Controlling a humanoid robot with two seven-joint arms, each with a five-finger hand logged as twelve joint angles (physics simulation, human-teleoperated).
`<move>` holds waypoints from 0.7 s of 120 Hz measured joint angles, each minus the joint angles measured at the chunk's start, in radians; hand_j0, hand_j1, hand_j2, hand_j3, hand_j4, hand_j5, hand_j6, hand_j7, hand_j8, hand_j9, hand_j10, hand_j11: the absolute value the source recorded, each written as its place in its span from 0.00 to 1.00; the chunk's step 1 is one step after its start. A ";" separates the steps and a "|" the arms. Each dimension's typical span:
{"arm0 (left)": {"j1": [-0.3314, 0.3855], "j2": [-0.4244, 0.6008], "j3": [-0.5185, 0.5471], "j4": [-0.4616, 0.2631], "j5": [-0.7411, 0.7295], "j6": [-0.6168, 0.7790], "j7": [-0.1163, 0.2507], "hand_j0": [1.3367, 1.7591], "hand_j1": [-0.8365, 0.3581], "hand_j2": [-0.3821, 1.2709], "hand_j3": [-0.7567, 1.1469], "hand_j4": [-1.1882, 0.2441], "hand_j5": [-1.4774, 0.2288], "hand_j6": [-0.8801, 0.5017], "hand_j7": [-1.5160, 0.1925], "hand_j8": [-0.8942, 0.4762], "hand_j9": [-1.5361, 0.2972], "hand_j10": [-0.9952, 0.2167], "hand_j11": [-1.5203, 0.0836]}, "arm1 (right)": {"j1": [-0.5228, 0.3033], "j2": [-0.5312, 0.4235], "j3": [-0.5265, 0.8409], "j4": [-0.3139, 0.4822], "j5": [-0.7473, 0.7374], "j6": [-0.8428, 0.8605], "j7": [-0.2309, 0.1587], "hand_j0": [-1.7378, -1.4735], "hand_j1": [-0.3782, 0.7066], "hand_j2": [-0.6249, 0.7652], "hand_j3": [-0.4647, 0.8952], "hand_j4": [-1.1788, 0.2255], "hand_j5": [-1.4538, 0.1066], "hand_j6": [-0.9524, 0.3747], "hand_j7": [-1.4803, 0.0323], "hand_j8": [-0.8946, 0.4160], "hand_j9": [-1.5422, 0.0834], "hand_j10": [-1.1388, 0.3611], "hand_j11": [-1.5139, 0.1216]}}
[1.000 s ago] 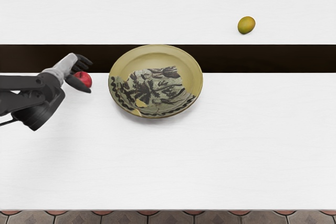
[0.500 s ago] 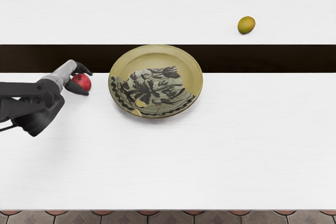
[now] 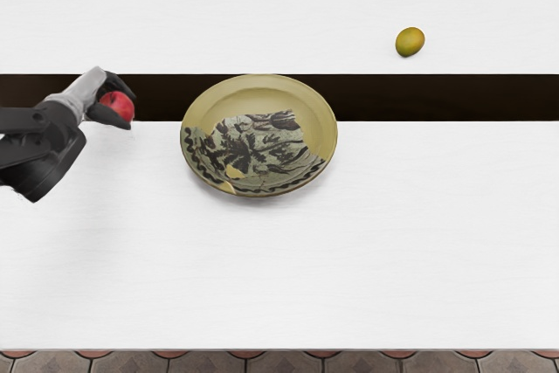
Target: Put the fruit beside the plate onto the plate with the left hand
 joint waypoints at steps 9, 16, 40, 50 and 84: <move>-0.046 0.021 0.016 -0.012 -0.001 0.000 0.000 0.76 0.42 0.41 0.40 0.38 0.33 0.38 0.36 0.41 0.35 0.36 0.39 | 0.000 0.000 0.000 0.000 0.000 0.000 0.000 0.30 0.03 0.45 0.34 0.84 0.93 0.72 0.98 0.68 0.95 0.76 0.93; -0.087 0.021 0.030 -0.021 0.000 0.000 -0.001 0.75 0.42 0.41 0.40 0.38 0.32 0.38 0.36 0.41 0.35 0.36 0.39 | 0.000 0.000 0.000 0.000 0.000 0.000 0.000 0.30 0.03 0.45 0.34 0.84 0.93 0.72 0.98 0.68 0.95 0.76 0.93; -0.153 -0.056 0.047 -0.035 -0.004 -0.001 -0.001 0.76 0.42 0.42 0.40 0.38 0.31 0.39 0.35 0.42 0.34 0.36 0.39 | 0.000 0.000 0.000 0.000 0.000 0.000 0.000 0.30 0.03 0.45 0.34 0.84 0.93 0.72 0.98 0.68 0.95 0.76 0.93; -0.171 -0.114 0.048 -0.039 -0.006 -0.002 -0.001 0.76 0.42 0.42 0.40 0.39 0.30 0.39 0.35 0.41 0.34 0.35 0.39 | 0.000 0.000 0.000 0.000 0.000 0.000 0.000 0.30 0.03 0.45 0.34 0.84 0.93 0.72 0.98 0.68 0.95 0.76 0.93; -0.170 -0.241 0.049 -0.051 -0.010 -0.002 -0.001 0.76 0.41 0.44 0.40 0.39 0.29 0.39 0.35 0.41 0.34 0.35 0.39 | 0.000 0.000 0.000 0.000 0.000 0.000 0.000 0.30 0.03 0.45 0.34 0.84 0.93 0.72 0.98 0.68 0.95 0.76 0.93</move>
